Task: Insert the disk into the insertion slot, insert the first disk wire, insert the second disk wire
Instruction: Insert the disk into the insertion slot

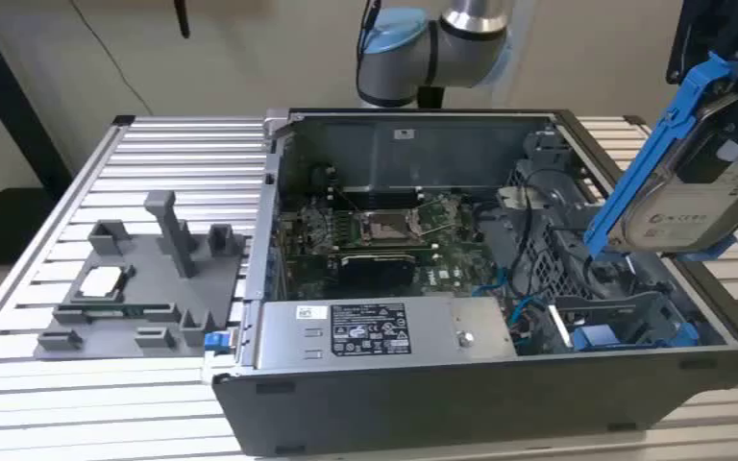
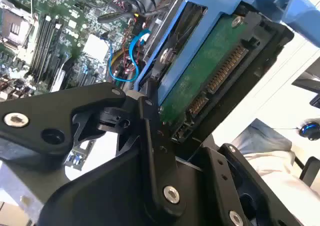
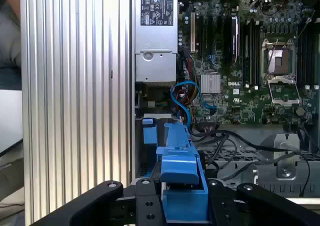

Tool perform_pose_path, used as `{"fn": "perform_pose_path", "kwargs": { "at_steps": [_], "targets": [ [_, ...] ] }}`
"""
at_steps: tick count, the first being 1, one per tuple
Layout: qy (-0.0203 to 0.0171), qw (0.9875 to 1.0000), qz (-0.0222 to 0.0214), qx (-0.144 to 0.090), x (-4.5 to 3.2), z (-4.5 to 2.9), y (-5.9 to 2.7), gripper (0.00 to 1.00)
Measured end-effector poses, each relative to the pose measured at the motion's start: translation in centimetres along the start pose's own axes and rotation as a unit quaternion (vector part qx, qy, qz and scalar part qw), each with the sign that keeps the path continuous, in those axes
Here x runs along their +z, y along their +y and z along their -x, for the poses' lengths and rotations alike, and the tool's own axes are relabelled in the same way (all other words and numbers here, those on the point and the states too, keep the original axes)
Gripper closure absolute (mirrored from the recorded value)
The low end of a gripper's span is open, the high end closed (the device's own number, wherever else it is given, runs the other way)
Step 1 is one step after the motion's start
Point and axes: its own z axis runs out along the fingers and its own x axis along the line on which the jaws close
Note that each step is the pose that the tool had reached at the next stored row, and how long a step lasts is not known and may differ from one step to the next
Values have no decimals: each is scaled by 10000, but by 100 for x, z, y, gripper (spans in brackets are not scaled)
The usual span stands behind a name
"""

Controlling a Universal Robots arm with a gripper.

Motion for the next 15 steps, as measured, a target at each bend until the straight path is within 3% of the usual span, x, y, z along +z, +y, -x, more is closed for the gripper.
{"fn": "perform_pose_path", "kwargs": {
  "at_steps": [15],
  "targets": [
    [0, 10000, 0, 0, 46, 0, -2, 67]
  ]
}}
